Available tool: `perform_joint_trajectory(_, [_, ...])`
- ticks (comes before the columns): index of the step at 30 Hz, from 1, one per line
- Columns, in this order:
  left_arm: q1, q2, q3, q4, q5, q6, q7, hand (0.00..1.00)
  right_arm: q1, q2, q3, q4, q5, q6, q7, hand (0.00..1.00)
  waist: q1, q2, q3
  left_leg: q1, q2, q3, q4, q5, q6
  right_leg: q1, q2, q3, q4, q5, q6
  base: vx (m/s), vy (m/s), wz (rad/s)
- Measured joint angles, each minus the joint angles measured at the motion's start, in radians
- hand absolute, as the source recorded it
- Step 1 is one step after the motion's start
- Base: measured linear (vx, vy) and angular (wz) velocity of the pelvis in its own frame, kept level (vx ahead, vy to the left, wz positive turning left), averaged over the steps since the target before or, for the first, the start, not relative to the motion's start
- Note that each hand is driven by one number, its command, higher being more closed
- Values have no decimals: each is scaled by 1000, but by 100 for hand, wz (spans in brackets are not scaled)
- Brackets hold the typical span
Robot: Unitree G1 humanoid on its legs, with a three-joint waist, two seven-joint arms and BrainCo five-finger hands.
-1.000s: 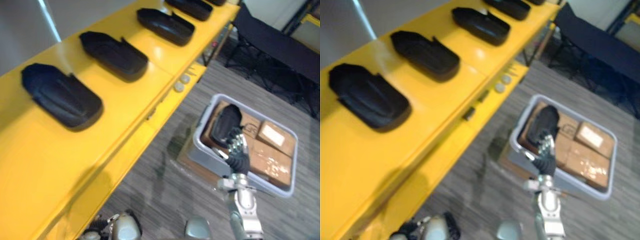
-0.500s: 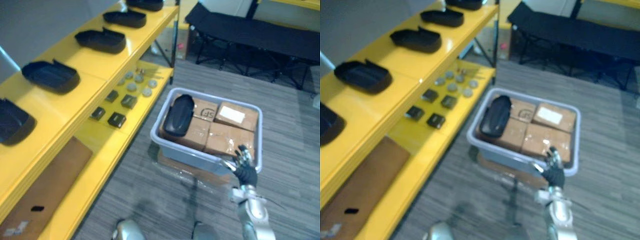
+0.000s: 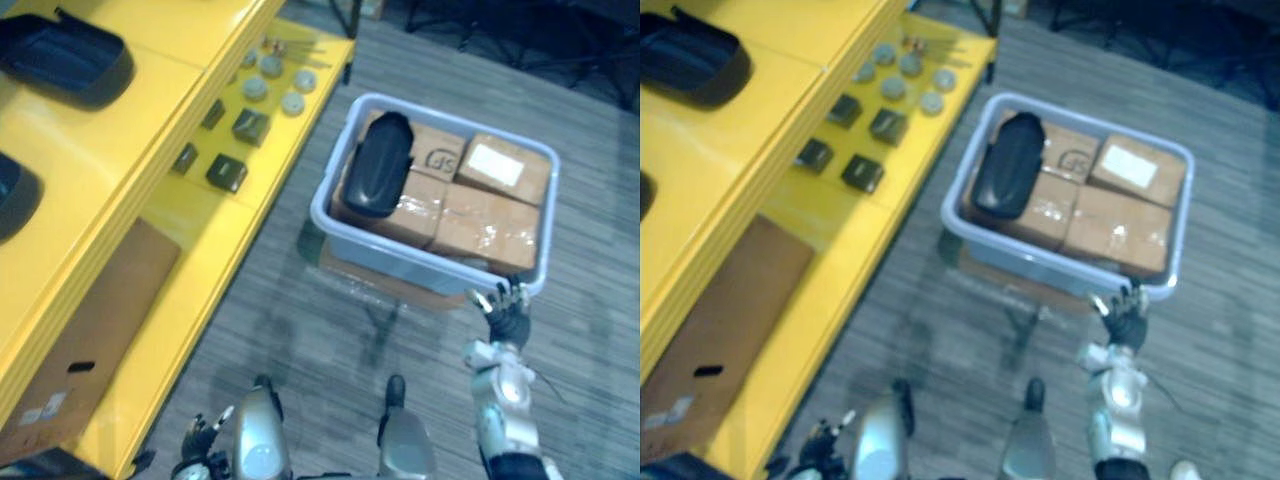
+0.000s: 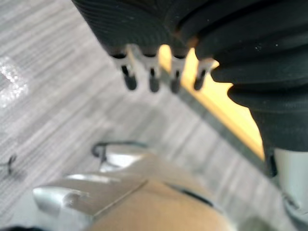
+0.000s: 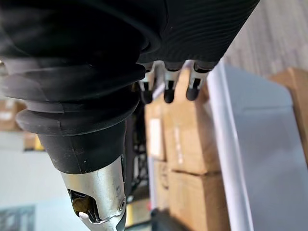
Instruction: Walk over and take plastic housings, then place them on the shelf
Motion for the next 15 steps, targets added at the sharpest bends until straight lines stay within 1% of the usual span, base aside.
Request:
perform_joint_trajectory(1, [-1,-5,-2,2,0,1,0,0,-77,-28,0,24,0,2,-16,0,12,5,14,-16,-8,-20,2,6,4,-5,-2,-10,-2,5,1,-58,11,22])
perform_joint_trajectory(2, [-1,-7,-3,5,0,3,0,0,-112,-43,0,39,0,3,-19,0,16,6,14,-29,-12,-24,2,10,4,-11,-5,-19,-2,7,1,-42,15,38])
perform_joint_trajectory(3, [-1,-7,-4,11,0,12,-3,0,-196,-81,0,80,11,6,-34,0,26,7,18,-50,-20,-44,6,19,6,-17,-7,-37,-2,11,1,-33,17,37])
perform_joint_trajectory(4, [-2,-8,-5,18,0,23,-11,0,-290,-126,-3,135,36,8,-47,0,52,9,27,-60,-22,-55,11,22,7,-17,-8,-49,-2,13,1,-28,15,36])
perform_joint_trajectory(6, [-2,-10,-7,33,0,29,-18,0,-380,-172,-4,184,59,13,-54,0,70,13,30,-81,-30,-79,20,22,7,-24,-9,-61,-1,13,1,-22,14,25])
perform_joint_trajectory(7, [-4,-10,-8,38,-1,41,-35,0,-453,-211,-3,239,69,24,-55,0,82,22,35,-96,-40,-92,21,26,11,-27,-15,-77,0,14,2,-24,19,30])
perform_joint_trajectory(8, [-6,-11,-13,38,-2,47,-41,0,-485,-235,-1,270,80,26,-53,0,87,29,39,-101,-46,-101,22,27,13,-27,-18,-85,1,14,2,-27,27,34])
perform_joint_trajectory(10, [-7,-23,-39,56,-4,48,-62,0,-598,-308,5,391,101,41,-51,0,119,63,58,-107,-65,-109,22,32,19,-27,-38,-106,14,14,2,-18,30,25])
perform_joint_trajectory(11, [-7,-29,-41,63,-4,48,-71,0,-624,-322,9,419,102,42,-52,0,121,73,63,-112,-71,-117,24,34,22,-28,-42,-109,19,14,2,-15,39,25])
perform_joint_trajectory(12, [-7,-42,-46,74,-11,46,-86,0,-678,-355,33,473,106,44,-55,0,125,95,75,-126,-80,-136,32,34,23,-29,-46,-120,26,14,2,-25,35,26])
perform_joint_trajectory(13, [-7,-50,-53,81,-35,46,-95,0,-716,-389,61,526,105,51,-59,0,138,107,80,-141,-85,-142,34,37,26,-38,-51,-134,28,14,2,-28,29,23])
perform_joint_trajectory(14, [-7,-49,-66,85,-41,45,-99,0,-731,-404,74,549,95,61,-69,0,147,109,81,-148,-87,-144,32,41,27,-46,-52,-136,30,14,2,-31,5,18])
perform_joint_trajectory(15, [-7,-49,-82,90,-44,44,-109,0,-756,-423,92,582,93,77,-93,0,153,119,87,-155,-91,-154,32,44,27,-46,-53,-145,35,14,2,-24,-3,20])
